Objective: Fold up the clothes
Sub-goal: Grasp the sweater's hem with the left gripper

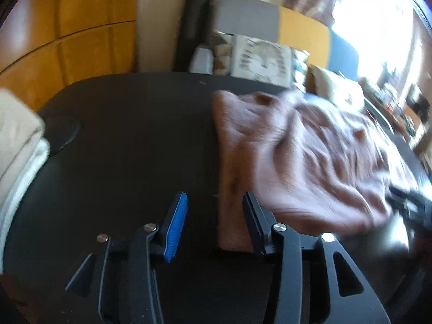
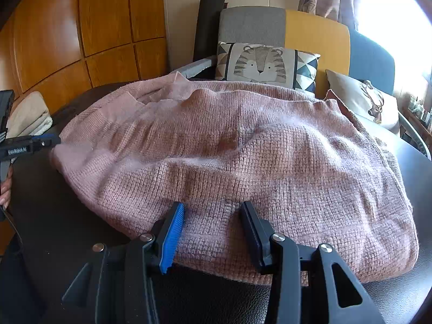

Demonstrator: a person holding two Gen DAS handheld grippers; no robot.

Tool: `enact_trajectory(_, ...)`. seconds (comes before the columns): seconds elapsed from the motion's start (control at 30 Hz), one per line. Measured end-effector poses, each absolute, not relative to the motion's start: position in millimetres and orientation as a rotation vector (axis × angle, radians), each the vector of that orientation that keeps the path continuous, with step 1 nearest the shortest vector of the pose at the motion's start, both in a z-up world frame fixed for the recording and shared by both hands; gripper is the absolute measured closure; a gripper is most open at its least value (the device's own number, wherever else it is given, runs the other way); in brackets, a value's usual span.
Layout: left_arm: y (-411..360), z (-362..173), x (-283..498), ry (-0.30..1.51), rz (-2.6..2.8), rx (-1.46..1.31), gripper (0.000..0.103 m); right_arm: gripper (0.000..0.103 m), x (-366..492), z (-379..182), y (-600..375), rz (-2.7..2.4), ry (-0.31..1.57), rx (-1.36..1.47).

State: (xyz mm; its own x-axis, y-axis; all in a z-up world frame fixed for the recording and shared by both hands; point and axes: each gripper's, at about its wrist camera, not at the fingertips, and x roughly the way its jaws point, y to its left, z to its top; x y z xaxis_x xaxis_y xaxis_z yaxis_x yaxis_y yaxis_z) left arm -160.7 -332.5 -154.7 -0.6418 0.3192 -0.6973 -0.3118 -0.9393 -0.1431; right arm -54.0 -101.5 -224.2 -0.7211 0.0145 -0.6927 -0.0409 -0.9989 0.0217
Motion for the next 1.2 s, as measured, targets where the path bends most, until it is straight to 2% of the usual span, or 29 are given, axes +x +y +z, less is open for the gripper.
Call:
enact_trajectory(0.17, -325.2, -134.7, -162.2, -0.121, 2.551, -1.006, 0.057, 0.059, -53.1, -224.1, -102.3, 2.886, 0.051, -1.160)
enact_trajectory(0.27, -272.8, -121.2, -158.4, 0.049, 2.527, -0.925, 0.057, 0.059, -52.8, -224.1, -102.5, 2.886, 0.048, -1.159)
enact_trajectory(0.37, -186.3, -113.9, -151.8, 0.306, 2.509, -0.855, 0.057, 0.059, -52.5, -224.1, -102.8, 2.885, 0.046, -1.159)
enact_trajectory(0.43, -120.3, -122.1, -140.0, 0.512, 2.483, -0.844, 0.057, 0.059, -52.3, -224.2, -102.9, 2.885, 0.044, -1.158)
enact_trajectory(0.53, -60.4, -144.6, -141.9, 0.694, 2.459, -0.914, 0.057, 0.059, -51.9, -224.2, -102.7, 2.886, 0.046, -1.158)
enact_trajectory(0.6, -19.7, -160.1, -140.5, 0.765, 2.450, -0.952, 0.057, 0.059, -52.0, -223.9, -102.5, 2.887, 0.048, -1.158)
enact_trajectory(0.67, -12.6, -163.2, -148.3, 0.809, 2.441, -0.955, 0.057, 0.059, -51.9, -223.8, -102.0, 2.888, 0.050, -1.157)
enact_trajectory(0.7, -9.2, -164.7, -152.3, 0.830, 2.437, -0.957, 0.065, 0.059, -51.8, -223.9, -101.8, 2.889, 0.052, -1.157)
enact_trajectory(0.73, -15.0, -164.7, -158.4, 0.803, 2.454, -0.982, 0.082, 0.059, -51.7, -223.9, -101.5, 2.889, 0.053, -1.157)
enact_trajectory(0.77, -27.2, -164.3, -169.6, 0.705, 2.475, -1.049, 0.084, 0.059, -51.5, -223.9, -101.3, 2.890, 0.055, -1.157)
enact_trajectory(0.9, -75.8, -159.0, -211.3, 0.217, 2.525, -1.241, 0.083, 0.059, -50.9, -224.2, -100.0, 2.893, 0.064, -1.157)
enact_trajectory(0.97, -89.4, -158.8, -219.5, 0.067, 2.472, -1.283, 0.081, 0.059, -50.9, -224.4, -99.8, 2.894, 0.068, -1.157)
enact_trajectory(1.07, -98.7, -155.3, -221.3, 0.002, 2.393, -1.280, 0.081, 0.059, -50.3, -224.5, -99.7, 2.896, 0.074, -1.157)
enact_trajectory(1.2, -125.2, -140.0, -221.1, -0.202, 2.314, -1.212, 0.080, 0.059, -49.6, -224.3, -100.6, 2.897, 0.076, -1.156)
